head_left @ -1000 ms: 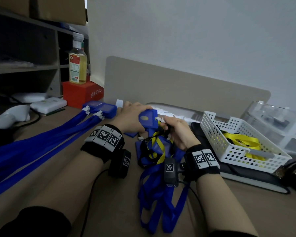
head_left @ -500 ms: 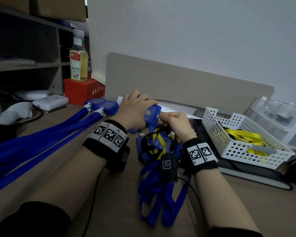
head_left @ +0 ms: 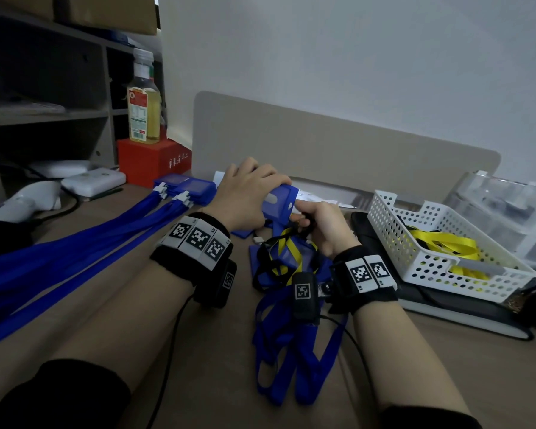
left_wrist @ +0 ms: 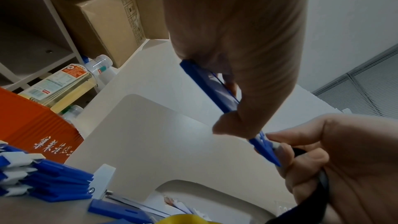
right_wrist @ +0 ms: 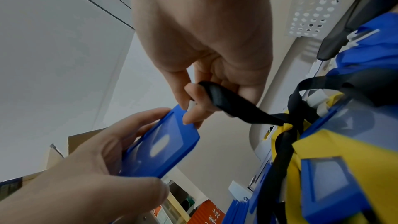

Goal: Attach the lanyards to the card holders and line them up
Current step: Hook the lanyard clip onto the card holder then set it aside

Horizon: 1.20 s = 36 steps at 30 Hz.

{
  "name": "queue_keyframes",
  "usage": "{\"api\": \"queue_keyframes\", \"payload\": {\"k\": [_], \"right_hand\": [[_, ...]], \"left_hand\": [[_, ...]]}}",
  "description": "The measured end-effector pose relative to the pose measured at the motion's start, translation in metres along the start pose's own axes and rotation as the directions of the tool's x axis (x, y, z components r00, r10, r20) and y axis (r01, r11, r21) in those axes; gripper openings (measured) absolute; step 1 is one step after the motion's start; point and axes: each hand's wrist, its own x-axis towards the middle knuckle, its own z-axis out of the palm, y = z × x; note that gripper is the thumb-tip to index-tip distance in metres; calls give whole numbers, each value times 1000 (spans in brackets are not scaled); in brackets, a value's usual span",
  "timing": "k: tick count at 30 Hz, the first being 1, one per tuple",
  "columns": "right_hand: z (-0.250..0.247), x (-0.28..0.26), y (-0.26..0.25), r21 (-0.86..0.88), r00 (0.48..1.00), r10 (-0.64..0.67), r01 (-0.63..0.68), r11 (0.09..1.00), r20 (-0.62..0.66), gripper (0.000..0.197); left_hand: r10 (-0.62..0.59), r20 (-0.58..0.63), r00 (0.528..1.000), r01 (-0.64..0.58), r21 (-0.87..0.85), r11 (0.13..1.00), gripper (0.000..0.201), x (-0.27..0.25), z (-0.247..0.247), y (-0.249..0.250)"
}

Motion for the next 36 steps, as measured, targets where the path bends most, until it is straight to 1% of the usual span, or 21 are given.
{"api": "queue_keyframes", "payload": {"k": [4,7,8,10,12,13,14,15,16,18,20,21,22,23,24,27,28,30,33,35,36], "right_hand": [[0,1,-2,92,997,69,-71,993,23,8],[-2,2,-3,156,994,106,-110,982,29,9],[-2,2,-4,188,993,112,-118,975,43,10],[-3,0,-7,255,993,94,-108,961,67,15],[-4,1,-11,336,998,42,-58,940,56,21],[-4,1,-14,372,999,12,-29,928,47,23],[-4,2,-15,406,999,-14,-3,914,40,24],[-4,2,-17,444,999,-33,13,896,37,25],[-2,3,-18,487,998,-44,18,873,42,26],[2,1,-20,570,996,-48,0,821,70,28],[8,-2,-21,618,995,-43,-23,785,92,32],[10,-5,-23,637,995,-40,-28,770,91,33],[12,-8,-24,656,996,-39,-27,754,85,34],[14,-9,-26,677,997,-37,-23,735,74,34],[15,-10,-27,701,998,-33,-14,713,54,34],[7,-2,-28,737,997,-30,68,672,-65,29],[2,2,-27,726,995,-35,91,682,-92,29],[-8,9,-23,660,990,-48,126,741,-135,29],[-18,16,-18,489,961,-95,215,845,-259,26],[-22,16,-18,371,930,-146,274,887,-337,26],[-23,15,-18,313,917,-174,294,903,-358,26]], "left_hand": [[5,-3,1000,-5,-21,1000,67,-1,2,-2],[-4,-39,999,0,-95,995,64,0,4,-1],[-21,-42,999,15,-130,991,63,1,5,-1],[-100,-48,994,87,-215,973,66,4,4,-1],[-202,-25,979,181,-349,920,69,4,-1,1],[-251,16,968,232,-443,866,66,4,-3,2],[-290,89,953,291,-545,787,60,4,-6,5],[-308,179,935,348,-639,686,53,3,-9,8],[-301,267,916,397,-714,577,46,2,-9,12],[-235,401,885,462,-818,343,29,0,-10,20],[-129,492,861,503,-860,81,18,-2,-7,26],[-76,513,855,512,-858,-23,16,-3,-7,28],[-34,519,854,515,-853,-83,15,-4,-6,30],[-3,522,853,519,-849,-96,15,-5,-6,30],[16,524,852,524,-848,-77,16,-5,-5,30],[54,549,834,547,-836,45,27,-4,-6,25],[58,557,828,555,-830,54,28,-4,-8,23],[41,551,833,550,-834,30,35,-4,-11,17],[-44,511,858,512,-859,12,46,-3,-15,9],[-113,470,875,470,-882,-25,45,-2,-16,4],[-147,450,881,445,-893,-70,41,-1,-16,2]]}}
